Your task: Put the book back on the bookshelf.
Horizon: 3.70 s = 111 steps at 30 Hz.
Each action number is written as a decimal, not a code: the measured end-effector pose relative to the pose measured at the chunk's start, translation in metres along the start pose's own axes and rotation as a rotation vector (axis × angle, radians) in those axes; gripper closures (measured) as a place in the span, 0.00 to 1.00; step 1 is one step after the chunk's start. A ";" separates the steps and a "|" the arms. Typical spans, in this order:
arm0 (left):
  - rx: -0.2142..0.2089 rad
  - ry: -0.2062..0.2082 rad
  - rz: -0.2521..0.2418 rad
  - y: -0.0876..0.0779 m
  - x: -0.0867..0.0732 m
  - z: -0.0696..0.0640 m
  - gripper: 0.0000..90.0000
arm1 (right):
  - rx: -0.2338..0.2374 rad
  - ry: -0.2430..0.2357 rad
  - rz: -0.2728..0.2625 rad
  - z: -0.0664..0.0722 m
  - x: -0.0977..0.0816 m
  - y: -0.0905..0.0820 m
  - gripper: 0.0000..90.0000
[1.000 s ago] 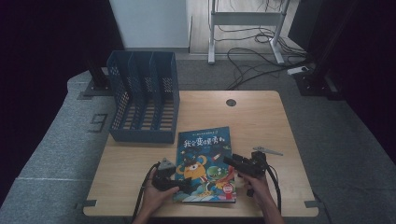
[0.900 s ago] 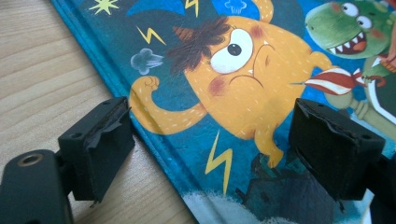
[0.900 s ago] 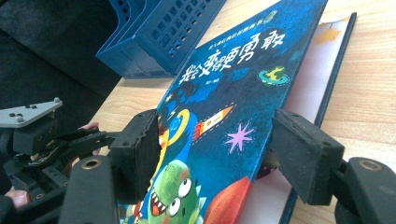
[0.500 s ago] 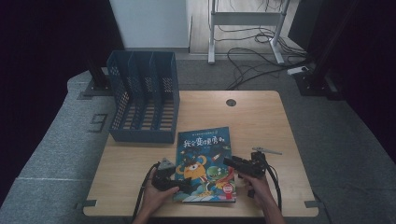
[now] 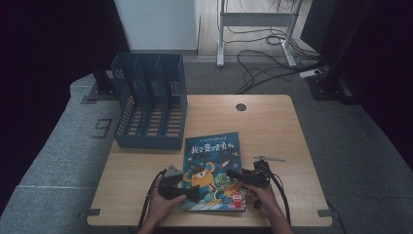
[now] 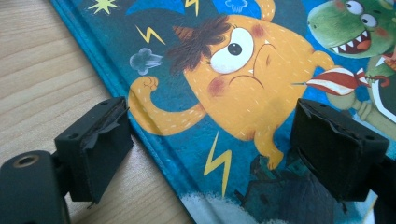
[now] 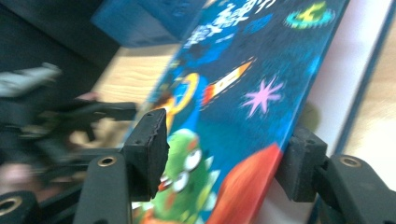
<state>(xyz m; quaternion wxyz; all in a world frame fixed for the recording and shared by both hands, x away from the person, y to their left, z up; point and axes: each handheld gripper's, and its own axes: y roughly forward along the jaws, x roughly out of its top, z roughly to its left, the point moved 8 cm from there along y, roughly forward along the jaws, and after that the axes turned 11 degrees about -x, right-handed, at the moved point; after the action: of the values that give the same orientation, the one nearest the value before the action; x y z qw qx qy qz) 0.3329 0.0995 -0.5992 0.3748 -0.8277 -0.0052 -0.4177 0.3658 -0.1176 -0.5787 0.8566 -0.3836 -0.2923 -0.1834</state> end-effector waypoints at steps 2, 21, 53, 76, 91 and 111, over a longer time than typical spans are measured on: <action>0.000 0.001 0.000 0.000 0.000 0.000 0.14 | -0.031 -0.027 -0.015 -0.003 0.001 0.003 0.45; -0.010 0.001 -0.001 -0.001 -0.001 0.000 0.15 | -0.093 -0.059 -0.051 -0.018 0.013 0.016 0.48; -0.021 -0.003 -0.007 -0.002 -0.001 0.001 0.15 | -0.026 -0.074 -0.021 -0.011 0.023 0.038 0.56; -0.048 0.020 0.015 0.000 -0.003 -0.007 0.16 | 0.016 -0.034 -0.022 -0.010 0.026 0.018 0.68; -0.095 0.115 0.079 0.012 -0.007 -0.034 0.15 | -0.006 0.049 -0.066 -0.036 0.035 -0.005 0.74; -0.081 0.151 0.115 0.015 -0.012 -0.045 0.13 | -0.035 0.090 -0.112 -0.053 0.043 -0.018 0.76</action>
<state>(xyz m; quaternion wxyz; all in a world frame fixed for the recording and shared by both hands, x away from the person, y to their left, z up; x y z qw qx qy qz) 0.2991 0.0642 -0.6004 0.3639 -0.8071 0.0876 -0.4567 0.4083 -0.1733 -0.5692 0.8503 -0.3730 -0.2715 -0.2532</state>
